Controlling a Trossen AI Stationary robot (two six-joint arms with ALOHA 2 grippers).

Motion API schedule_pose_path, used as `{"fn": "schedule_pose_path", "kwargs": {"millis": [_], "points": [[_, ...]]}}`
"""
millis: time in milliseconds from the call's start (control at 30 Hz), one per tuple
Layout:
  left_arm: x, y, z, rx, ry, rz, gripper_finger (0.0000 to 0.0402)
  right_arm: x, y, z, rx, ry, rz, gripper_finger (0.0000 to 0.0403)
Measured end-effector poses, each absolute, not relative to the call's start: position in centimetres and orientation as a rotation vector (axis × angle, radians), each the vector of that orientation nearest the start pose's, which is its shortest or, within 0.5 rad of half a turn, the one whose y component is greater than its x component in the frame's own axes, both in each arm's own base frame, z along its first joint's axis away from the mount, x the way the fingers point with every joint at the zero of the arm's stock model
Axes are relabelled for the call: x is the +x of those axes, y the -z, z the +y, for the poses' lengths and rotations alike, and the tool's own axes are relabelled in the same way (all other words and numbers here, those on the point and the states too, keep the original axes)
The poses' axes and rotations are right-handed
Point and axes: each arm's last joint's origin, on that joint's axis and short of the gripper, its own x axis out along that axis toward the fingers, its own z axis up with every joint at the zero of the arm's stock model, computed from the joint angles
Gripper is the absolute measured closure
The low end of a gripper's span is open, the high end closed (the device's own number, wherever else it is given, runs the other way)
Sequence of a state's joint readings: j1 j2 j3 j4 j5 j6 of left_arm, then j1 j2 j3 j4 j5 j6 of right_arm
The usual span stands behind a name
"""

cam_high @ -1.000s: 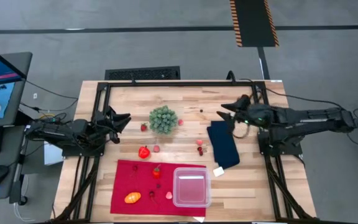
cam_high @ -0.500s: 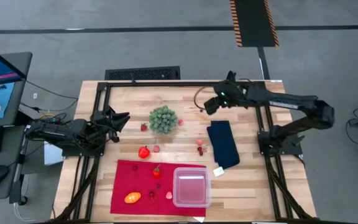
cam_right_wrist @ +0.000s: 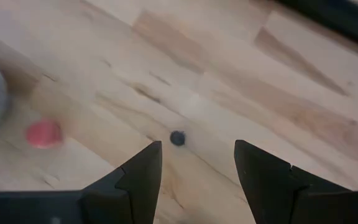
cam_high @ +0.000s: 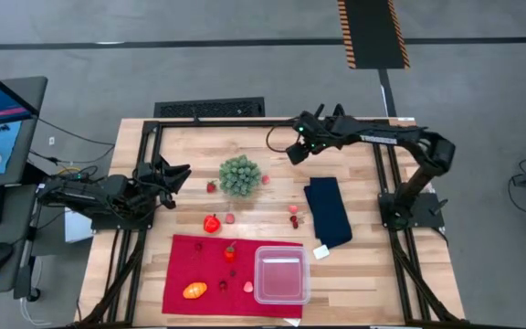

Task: Pick and placing Produce into tupperware
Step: Put the top blueberry into the transparent bin

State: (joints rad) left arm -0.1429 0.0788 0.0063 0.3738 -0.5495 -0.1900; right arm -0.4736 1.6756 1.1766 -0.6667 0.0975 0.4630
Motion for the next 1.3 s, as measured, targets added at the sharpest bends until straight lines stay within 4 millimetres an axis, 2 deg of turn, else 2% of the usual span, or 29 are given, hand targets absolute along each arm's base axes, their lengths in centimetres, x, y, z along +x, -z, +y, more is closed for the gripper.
{"fn": "schedule_pose_path", "kwargs": {"millis": [200,533,933,1300], "points": [[9.5,-19.4,0.2,-0.291,-0.376,-0.322,0.0306,30.4,-19.1,-15.8,0.635,0.755,1.080,0.0179],[9.5,-19.4,0.2,-0.291,-0.376,-0.322,0.0306,31.1,-16.1,-16.1,0.645,0.763,1.171,0.0179],[9.5,-19.4,0.2,-0.291,-0.380,-0.322,0.0306,32.2,-15.8,-15.5,0.641,0.711,1.126,0.0179],[9.5,-19.4,0.2,-0.291,-0.380,-0.322,0.0306,32.3,-15.8,-15.3,0.656,0.722,1.115,0.0179]]}}
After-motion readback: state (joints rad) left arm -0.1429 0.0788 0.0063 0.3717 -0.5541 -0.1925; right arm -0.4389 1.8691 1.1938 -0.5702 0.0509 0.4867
